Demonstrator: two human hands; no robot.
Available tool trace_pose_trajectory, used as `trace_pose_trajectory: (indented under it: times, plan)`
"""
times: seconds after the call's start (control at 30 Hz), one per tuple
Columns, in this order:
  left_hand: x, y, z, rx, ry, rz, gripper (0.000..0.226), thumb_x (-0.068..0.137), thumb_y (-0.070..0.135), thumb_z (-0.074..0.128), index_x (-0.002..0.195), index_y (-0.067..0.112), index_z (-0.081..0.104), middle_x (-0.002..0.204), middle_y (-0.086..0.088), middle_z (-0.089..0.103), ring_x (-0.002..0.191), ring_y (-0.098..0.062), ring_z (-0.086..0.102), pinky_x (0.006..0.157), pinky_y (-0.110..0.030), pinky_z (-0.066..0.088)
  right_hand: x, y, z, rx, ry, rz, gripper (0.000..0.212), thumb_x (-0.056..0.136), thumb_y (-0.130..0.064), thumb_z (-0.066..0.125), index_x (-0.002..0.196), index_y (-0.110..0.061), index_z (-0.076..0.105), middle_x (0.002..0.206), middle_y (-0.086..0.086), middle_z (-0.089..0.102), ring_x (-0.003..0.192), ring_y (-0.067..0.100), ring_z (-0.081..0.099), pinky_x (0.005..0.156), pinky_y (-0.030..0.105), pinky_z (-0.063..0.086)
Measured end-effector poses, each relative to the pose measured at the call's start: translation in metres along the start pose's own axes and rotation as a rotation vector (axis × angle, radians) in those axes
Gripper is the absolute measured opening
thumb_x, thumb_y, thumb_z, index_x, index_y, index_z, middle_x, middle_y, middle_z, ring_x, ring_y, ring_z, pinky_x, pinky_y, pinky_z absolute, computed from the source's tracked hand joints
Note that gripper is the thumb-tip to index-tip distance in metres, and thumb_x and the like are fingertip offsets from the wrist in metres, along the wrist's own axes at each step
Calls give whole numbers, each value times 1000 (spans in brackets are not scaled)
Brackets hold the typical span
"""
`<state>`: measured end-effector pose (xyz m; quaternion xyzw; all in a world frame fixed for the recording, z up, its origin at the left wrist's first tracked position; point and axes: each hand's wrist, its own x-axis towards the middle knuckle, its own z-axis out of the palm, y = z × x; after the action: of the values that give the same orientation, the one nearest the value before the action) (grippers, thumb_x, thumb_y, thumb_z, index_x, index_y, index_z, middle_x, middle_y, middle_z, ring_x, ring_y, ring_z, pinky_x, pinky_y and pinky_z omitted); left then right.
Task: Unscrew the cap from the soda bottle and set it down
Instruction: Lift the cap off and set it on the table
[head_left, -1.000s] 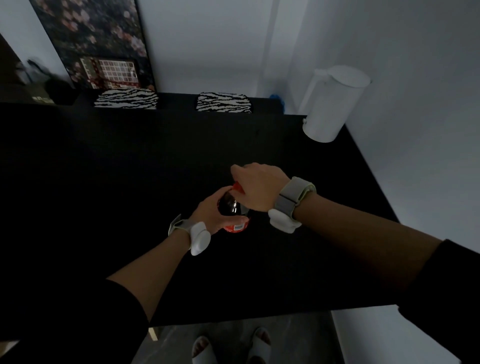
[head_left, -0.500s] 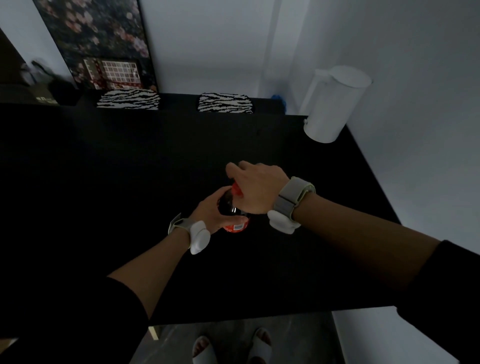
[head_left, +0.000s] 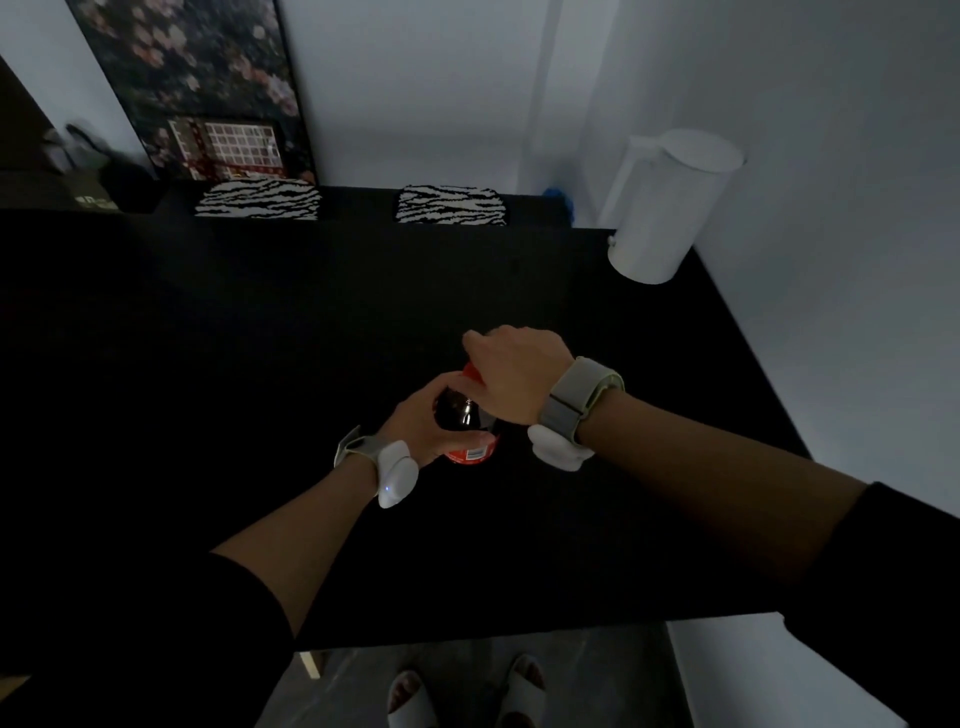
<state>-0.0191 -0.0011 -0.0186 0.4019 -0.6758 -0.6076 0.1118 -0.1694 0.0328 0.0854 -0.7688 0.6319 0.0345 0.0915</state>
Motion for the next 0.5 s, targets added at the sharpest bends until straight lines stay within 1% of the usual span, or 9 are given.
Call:
trace_pose_trajectory:
  times: [0.07, 0.17, 0.27, 0.37, 0.5]
  plan:
    - [1, -2, 0, -16, -1, -3, 75, 71, 27, 85, 136, 29, 48, 125, 15, 57, 115, -4, 51, 95, -26, 37, -1, 0, -2, 23, 4, -42, 31, 96, -46, 42, 103, -17, 50, 72, -8, 45, 60, 7, 47, 51, 22, 38]
    - [3, -1, -2, -18, -31, -31, 82, 70, 28, 85, 141, 29, 43, 129, 13, 54, 118, -7, 50, 97, -27, 37, -5, 1, -5, 32, -22, -96, 27, 96, -39, 43, 112, -18, 50, 84, -4, 47, 63, 8, 45, 56, 24, 41]
    - [4, 1, -3, -28, -44, -40, 83, 69, 27, 87, 139, 32, 43, 130, 13, 55, 117, -5, 52, 96, -26, 39, -9, 5, -7, 89, -29, -105, 25, 96, -36, 45, 113, -18, 49, 93, 0, 51, 70, 12, 51, 61, 27, 45]
    - [5, -1, -6, -36, -65, -50, 85, 63, 29, 89, 135, 36, 44, 129, 14, 57, 115, -2, 53, 103, -34, 40, -14, 14, -5, 278, -2, -68, 20, 94, -28, 51, 112, -18, 49, 99, 2, 53, 80, 15, 54, 69, 28, 48]
    - [6, -4, -11, -43, -85, -42, 97, 51, 38, 92, 135, 38, 44, 134, 10, 56, 125, -13, 53, 110, -45, 38, -19, 40, 5, 520, 92, 45, 25, 90, -22, 62, 110, -16, 50, 100, 2, 58, 82, 13, 58, 73, 26, 50]
